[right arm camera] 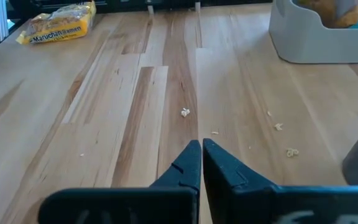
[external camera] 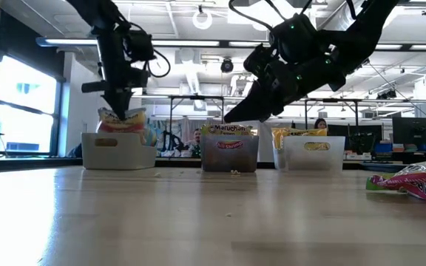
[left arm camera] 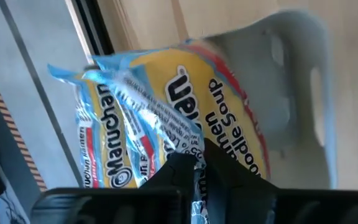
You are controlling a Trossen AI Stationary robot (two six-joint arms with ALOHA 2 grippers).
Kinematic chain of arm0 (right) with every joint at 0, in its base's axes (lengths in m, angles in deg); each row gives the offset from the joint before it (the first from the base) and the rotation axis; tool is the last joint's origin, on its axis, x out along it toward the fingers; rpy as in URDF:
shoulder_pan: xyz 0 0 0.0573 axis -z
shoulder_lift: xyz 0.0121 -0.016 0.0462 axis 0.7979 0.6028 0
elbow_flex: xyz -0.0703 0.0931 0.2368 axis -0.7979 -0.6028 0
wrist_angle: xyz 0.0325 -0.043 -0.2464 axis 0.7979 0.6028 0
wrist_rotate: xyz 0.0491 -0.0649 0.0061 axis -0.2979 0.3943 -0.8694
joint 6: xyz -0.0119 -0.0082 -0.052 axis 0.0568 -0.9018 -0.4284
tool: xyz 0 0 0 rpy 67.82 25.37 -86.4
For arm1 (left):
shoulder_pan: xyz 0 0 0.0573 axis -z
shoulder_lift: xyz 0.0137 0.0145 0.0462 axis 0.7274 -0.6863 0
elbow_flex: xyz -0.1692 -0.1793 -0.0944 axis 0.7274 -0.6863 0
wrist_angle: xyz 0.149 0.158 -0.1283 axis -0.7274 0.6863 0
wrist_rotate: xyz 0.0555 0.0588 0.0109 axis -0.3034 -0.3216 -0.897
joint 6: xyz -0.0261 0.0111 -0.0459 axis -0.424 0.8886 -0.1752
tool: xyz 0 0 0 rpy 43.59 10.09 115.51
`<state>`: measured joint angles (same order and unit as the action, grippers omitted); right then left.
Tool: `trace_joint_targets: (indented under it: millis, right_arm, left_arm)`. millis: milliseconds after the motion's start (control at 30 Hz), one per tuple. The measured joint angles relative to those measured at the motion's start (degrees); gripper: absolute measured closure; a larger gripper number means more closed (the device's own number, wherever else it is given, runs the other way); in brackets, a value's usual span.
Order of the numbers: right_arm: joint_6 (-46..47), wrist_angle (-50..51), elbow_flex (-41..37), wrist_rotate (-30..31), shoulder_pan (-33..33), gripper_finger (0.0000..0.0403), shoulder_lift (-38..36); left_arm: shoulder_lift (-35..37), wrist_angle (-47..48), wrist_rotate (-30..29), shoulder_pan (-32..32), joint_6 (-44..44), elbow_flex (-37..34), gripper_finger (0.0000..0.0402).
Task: Sort Maruchan noodles
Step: Put the blue noodle pack into the gray bin
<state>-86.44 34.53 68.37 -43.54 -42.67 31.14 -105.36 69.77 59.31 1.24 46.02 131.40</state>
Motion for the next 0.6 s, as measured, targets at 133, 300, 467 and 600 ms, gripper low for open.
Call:
trace_joint_targets:
  millis: [133, 300, 467, 600]
  right_arm:
    - [0.0, -0.02, 0.02, -0.02, 0.0, 0.0401, 0.0]
    - [0.0, -0.02, 0.02, -0.02, 0.0, 0.0401, 0.0]
    - [0.0, 0.0, 0.02, -0.02, 0.0, 0.0401, 0.0]
    - [0.0, 0.0, 0.02, -0.02, 0.0, 0.0401, 0.0]
  left_arm:
    - [-1.22, -0.21, -2.17, 0.05, 0.0, -0.02, 0.0378]
    - [-1.24, -1.49, -3.45, 1.1, 1.24, -0.02, 0.0346]
    - [-1.05, -2.48, -3.71, 2.56, 1.11, -0.62, 0.0348]
    - [-1.05, -2.66, -4.07, 3.77, 1.07, -3.52, 0.0362]
